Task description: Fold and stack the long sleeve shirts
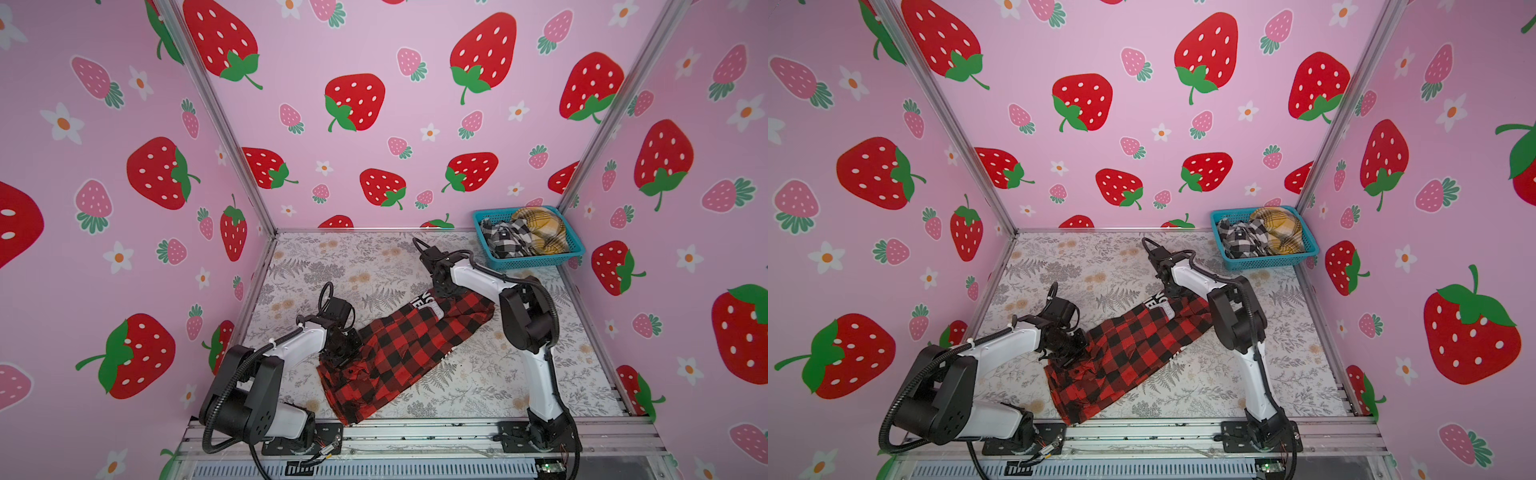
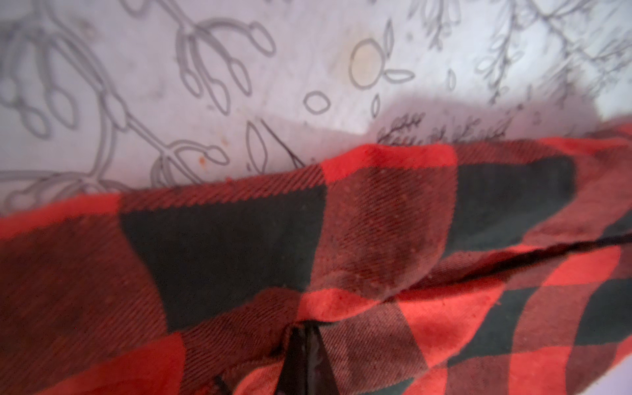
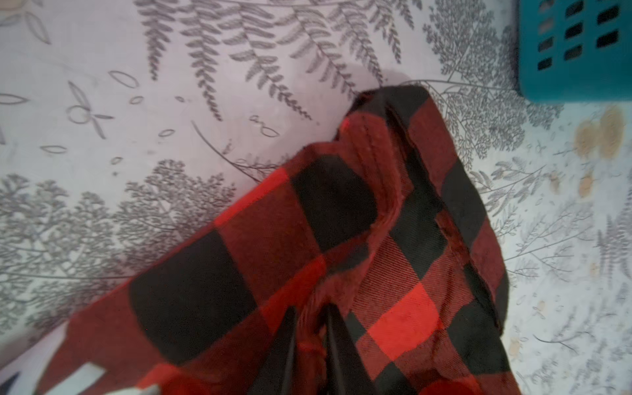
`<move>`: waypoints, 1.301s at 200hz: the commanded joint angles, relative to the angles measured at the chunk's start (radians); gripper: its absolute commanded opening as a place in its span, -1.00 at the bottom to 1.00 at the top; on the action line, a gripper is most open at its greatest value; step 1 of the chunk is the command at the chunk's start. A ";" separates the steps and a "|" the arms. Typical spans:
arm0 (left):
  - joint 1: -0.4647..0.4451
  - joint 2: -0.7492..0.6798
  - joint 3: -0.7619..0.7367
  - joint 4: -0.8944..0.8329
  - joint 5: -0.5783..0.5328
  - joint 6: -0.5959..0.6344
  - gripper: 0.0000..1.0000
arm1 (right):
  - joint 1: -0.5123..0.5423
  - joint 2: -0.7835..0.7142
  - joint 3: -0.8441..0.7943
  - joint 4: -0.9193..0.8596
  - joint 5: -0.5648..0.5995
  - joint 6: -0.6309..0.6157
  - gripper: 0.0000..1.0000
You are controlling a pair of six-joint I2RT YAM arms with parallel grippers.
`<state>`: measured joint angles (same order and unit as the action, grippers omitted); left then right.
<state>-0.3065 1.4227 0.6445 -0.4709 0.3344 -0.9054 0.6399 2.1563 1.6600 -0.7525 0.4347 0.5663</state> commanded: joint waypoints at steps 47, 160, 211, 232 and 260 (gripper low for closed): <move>0.002 0.024 0.002 -0.058 -0.049 0.001 -0.91 | -0.035 -0.213 -0.127 0.174 -0.198 -0.046 0.43; 0.066 0.191 0.149 -0.015 -0.013 0.044 -0.65 | -0.043 -0.547 -0.736 0.311 -0.440 0.144 0.25; 0.096 0.204 0.091 0.015 -0.011 0.051 -0.69 | -0.095 -0.299 -0.508 0.350 -0.428 0.028 -0.42; 0.097 0.217 0.078 0.028 0.002 0.044 -0.71 | -0.096 -0.144 -0.265 0.321 -0.473 -0.031 -0.42; 0.053 0.197 0.040 0.056 0.019 -0.001 -0.72 | -0.093 0.148 0.220 0.173 -0.600 -0.118 -0.24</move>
<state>-0.2104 1.5780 0.7643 -0.4179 0.4110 -0.8658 0.5449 2.1269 1.5631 -0.4843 -0.0483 0.5545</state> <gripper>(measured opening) 0.140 0.344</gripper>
